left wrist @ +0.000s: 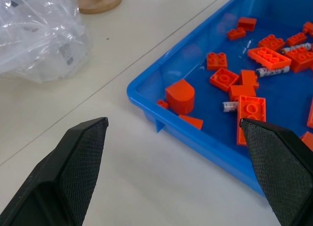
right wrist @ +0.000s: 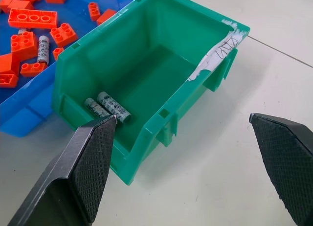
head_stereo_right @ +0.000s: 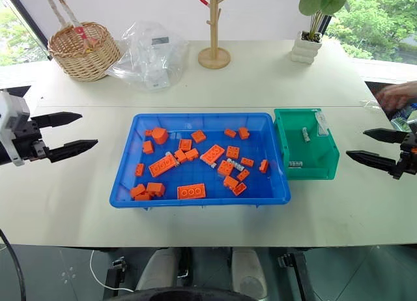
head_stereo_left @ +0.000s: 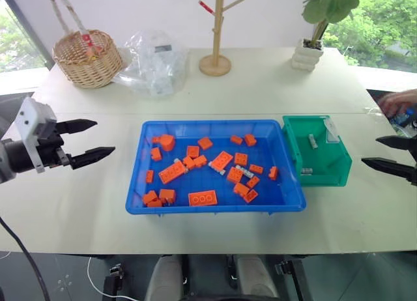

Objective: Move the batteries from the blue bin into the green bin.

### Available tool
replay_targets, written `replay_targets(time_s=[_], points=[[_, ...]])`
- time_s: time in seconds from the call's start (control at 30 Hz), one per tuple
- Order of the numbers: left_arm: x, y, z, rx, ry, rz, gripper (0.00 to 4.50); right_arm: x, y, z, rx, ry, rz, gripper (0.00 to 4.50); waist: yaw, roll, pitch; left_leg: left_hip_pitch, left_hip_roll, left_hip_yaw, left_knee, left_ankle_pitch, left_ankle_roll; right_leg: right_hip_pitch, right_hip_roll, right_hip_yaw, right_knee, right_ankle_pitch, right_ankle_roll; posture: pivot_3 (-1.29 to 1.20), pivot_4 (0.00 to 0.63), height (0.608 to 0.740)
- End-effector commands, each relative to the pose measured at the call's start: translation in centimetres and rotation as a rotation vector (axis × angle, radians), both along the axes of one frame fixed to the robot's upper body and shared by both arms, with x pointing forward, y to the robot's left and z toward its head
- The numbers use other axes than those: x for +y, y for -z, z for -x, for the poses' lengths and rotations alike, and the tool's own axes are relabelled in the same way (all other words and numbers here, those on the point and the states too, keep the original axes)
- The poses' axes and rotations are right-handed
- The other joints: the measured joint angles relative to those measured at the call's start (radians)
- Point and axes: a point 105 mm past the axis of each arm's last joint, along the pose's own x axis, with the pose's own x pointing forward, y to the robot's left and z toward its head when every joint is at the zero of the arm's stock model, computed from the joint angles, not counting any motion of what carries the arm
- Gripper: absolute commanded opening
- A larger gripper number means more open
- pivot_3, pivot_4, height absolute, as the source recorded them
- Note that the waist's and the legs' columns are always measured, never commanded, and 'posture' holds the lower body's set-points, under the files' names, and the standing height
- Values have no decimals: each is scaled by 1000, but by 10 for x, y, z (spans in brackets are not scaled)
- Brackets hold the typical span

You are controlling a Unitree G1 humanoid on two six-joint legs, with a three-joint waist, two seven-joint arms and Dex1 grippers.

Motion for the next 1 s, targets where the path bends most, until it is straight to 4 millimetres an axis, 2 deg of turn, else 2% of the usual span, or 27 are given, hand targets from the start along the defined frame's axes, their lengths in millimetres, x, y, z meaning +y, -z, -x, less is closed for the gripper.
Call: replay_targets(time_s=[0.03,0.5,0.63,0.73,0.8,0.87,0.93,1.0], points=[[1,-16,5,-47,6,-14,4500,-2,-11,-1,-44,-7,11,4479,-1,0,0,0,0,0,0,0,0,0,0,0,0,0,0,0,150,736],[-1,-11,6,-21,4,2,4500,-9,-10,-6,-54,28,-1,4479,0,0,0,1,0,1,1,0,0,0,0,0,1,0,0,0,150,736],[-12,-11,4,-34,31,14,4500,-10,-16,-13,-77,31,22,4479,0,0,0,1,-1,2,1,0,0,0,0,0,2,0,0,0,150,736],[-25,-10,6,-37,68,35,4500,-2,-25,-22,-96,1,34,4479,-3,0,0,1,-3,1,1,0,0,0,0,1,2,0,0,0,150,736],[-36,-8,11,-21,114,45,4500,18,-36,-29,-115,-86,45,4479,-4,1,0,1,-2,1,1,0,0,0,0,1,2,0,0,0,150,736],[-52,-2,17,16,194,55,4500,55,-44,-44,-133,-219,123,4479,-9,1,0,1,-2,1,1,0,0,0,1,2,3,0,0,0,150,736],[-61,2,21,39,243,44,4500,81,-48,-54,-144,-302,172,4479,-17,1,0,2,-2,1,1,0,0,0,2,2,4,0,0,0,150,736],[-68,7,27,66,298,8,4500,129,-53,-65,-165,-448,181,4479,-22,1,0,2,-2,0,1,1,-1,0,2,2,5,0,0,0,150,736]])
